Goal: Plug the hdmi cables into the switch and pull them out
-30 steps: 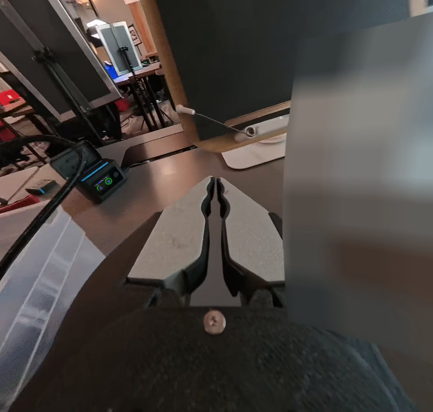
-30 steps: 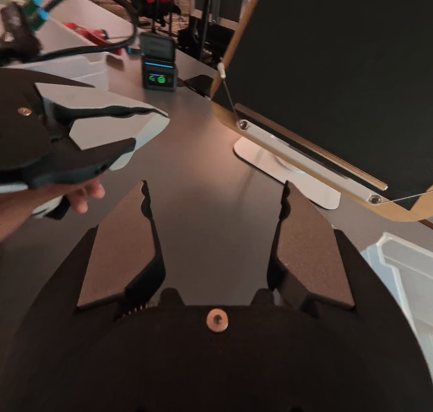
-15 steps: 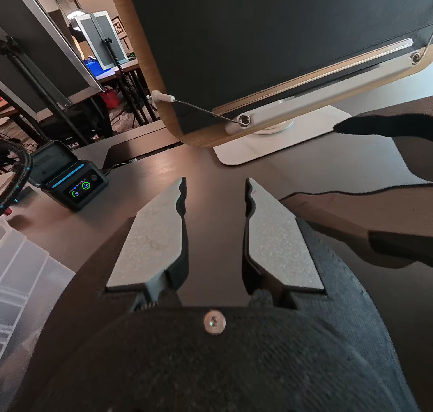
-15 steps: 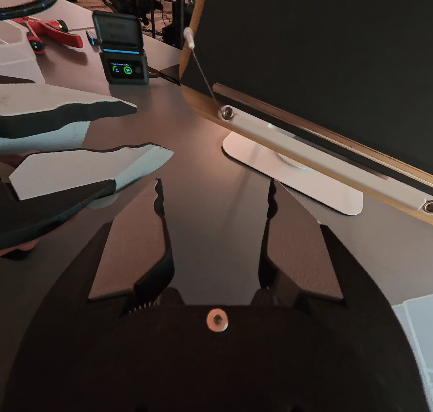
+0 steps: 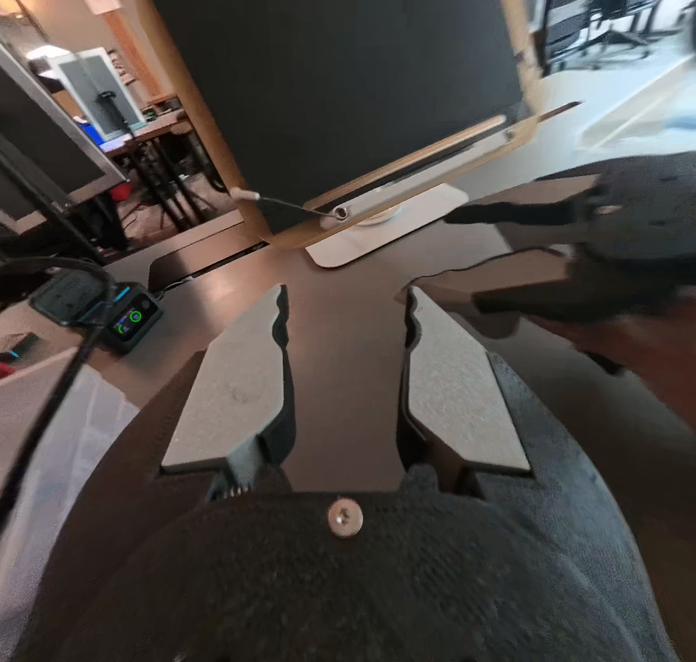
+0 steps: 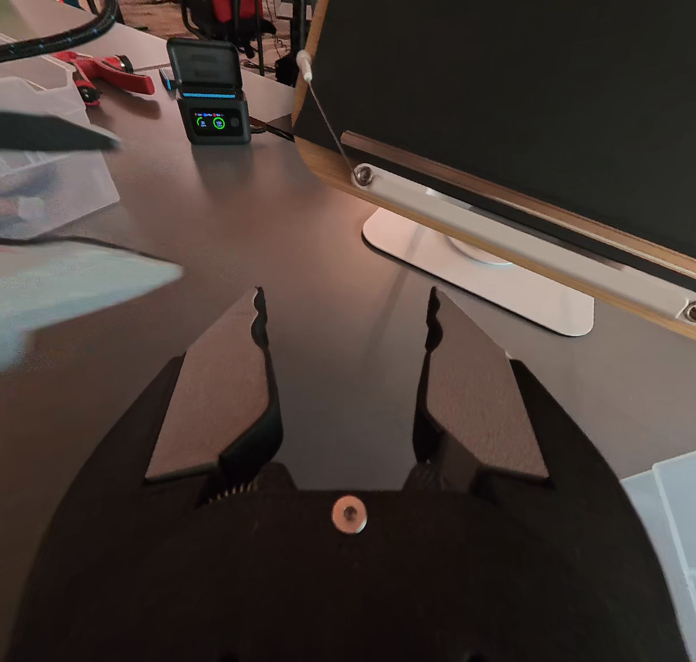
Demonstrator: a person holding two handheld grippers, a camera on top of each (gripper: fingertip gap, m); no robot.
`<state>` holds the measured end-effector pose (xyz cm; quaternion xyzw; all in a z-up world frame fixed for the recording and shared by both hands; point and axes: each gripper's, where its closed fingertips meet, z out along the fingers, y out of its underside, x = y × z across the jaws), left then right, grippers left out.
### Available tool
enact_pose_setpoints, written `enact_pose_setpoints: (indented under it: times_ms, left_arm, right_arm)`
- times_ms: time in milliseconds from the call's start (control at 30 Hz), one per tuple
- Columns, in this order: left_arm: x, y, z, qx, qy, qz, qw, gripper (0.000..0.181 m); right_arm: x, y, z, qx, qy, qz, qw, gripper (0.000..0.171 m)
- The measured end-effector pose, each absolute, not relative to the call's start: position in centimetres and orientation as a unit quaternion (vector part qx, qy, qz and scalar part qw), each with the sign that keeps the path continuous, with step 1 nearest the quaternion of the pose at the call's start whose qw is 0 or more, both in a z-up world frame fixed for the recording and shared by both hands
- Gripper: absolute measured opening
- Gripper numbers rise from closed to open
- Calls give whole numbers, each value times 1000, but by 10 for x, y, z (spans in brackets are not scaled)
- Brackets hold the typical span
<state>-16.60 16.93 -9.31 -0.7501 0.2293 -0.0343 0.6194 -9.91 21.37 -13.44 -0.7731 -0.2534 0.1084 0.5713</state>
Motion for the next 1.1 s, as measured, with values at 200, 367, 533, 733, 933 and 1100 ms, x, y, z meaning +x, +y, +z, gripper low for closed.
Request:
enact_pose_setpoints:
  times_ms: [200, 367, 533, 733, 933, 1100]
  left_arm:
    - [-231, 75, 0, -711, 309, -132, 618, 51]
    - [-400, 99, 21, -770, 258, -6, 584, 50]
    - [-461, 126, -31, -811, 259, 15, 525, 41]
    - [-452, 155, -72, -823, 307, 30, 477, 24]
    - [-457, 166, -26, -824, 247, 8, 510, 8]
    - [-465, 158, 78, -768, 187, 87, 607, 4]
  right_arm:
    - [-98, 210, -133, -773, -249, 135, 568, 82]
    - [-103, 208, -135, -772, -257, 141, 563, 81]
    - [-108, 207, -140, -775, -269, 137, 556, 81]
    - [-107, 207, -144, -778, -272, 134, 550, 80]
    - [-102, 206, -140, -776, -264, 147, 554, 79]
    - [-109, 201, -134, -767, -277, 160, 556, 80]
